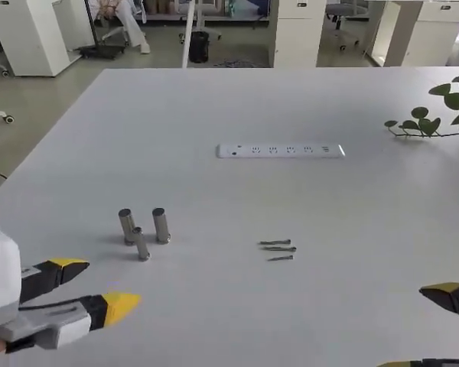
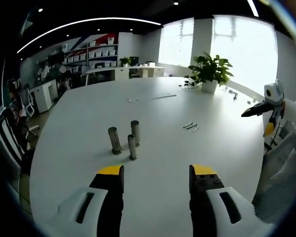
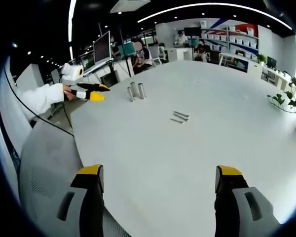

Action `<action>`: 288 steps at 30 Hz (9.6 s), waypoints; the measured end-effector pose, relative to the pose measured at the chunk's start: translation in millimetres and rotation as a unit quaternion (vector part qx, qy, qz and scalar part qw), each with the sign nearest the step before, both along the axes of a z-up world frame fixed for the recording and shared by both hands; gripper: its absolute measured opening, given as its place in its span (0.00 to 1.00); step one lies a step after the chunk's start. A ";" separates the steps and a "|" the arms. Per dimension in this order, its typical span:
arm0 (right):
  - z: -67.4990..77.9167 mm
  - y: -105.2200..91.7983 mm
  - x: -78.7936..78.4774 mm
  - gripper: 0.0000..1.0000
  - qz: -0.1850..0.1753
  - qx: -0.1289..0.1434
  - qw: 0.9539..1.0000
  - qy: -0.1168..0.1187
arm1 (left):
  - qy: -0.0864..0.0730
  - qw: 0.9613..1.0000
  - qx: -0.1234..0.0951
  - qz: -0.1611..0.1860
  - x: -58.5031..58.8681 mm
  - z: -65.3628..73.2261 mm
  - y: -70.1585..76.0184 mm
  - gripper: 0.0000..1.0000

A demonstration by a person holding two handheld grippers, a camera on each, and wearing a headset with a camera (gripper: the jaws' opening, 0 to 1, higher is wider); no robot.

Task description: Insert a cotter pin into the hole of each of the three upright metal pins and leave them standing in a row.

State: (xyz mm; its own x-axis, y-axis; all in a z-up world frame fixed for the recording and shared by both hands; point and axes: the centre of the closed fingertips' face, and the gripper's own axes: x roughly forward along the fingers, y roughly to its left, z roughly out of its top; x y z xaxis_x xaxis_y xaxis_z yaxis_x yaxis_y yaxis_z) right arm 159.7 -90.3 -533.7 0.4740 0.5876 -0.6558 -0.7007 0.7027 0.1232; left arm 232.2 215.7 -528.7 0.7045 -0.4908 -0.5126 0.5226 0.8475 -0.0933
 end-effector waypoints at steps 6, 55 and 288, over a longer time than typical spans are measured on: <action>1.2 2.4 -3.3 0.92 0.001 0.002 1.000 0.002 | -0.015 1.000 -0.012 0.011 28.0 1.3 -2.8 0.33; -7.2 10.1 -7.4 0.92 0.006 0.017 1.000 0.004 | -0.026 0.998 0.046 0.024 76.1 -11.4 -22.4 0.07; -25.1 97.6 113.0 0.00 0.378 -0.222 0.895 -0.084 | 0.013 0.994 -0.102 -0.028 -80.9 37.0 -81.0 0.74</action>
State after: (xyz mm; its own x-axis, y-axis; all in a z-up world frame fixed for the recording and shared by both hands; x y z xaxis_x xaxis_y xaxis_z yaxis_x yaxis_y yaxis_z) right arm 272.7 7.3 -558.7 0.1648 0.4817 -0.8607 -0.9789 -0.0273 -0.2027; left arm 151.3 134.8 -491.7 0.6618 -0.6239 -0.4156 0.5629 0.7797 -0.2742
